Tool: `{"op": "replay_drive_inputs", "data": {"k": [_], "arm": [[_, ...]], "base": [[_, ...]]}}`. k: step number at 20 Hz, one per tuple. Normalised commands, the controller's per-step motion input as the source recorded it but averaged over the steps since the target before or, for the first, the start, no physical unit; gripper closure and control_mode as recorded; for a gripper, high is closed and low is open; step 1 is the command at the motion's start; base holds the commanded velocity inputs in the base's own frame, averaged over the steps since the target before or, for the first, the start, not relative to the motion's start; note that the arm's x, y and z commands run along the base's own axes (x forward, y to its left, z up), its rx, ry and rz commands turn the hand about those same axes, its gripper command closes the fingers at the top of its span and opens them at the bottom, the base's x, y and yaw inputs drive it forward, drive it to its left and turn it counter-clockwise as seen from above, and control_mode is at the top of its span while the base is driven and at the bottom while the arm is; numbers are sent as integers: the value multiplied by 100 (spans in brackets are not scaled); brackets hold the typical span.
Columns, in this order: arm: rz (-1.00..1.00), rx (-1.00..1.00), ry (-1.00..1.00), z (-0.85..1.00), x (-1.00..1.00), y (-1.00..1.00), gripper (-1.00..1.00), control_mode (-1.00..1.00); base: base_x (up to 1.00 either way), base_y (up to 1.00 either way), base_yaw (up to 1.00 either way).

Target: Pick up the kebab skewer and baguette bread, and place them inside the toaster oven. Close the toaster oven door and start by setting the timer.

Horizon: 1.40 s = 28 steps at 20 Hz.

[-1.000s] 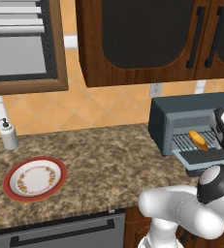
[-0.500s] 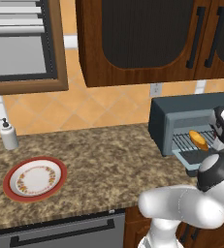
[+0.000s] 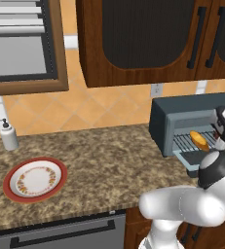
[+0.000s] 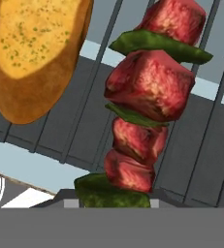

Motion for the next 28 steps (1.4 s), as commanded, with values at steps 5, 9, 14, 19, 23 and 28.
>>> {"op": "replay_drive_inputs", "data": {"k": [5, 9, 14, 19, 23, 28], "arm": [[0, 1, 0, 0, 23, 0, 100, -100], [0, 4, 0, -1, 5, 0, 100, -100], [0, 4, 0, -19, 0, 0, 100, -100], [3, 2, 0, -5, 0, 0, 100, -100], [4, 0, 0, 0, 0, -3, 100, -100], [3, 0, 0, -15, -2, 0, -100, -100]], "base": [[0, 0, 0], [0, 0, 0], [0, 0, 0], [0, 0, 0], [0, 0, 0], [0, 0, 0]]}}
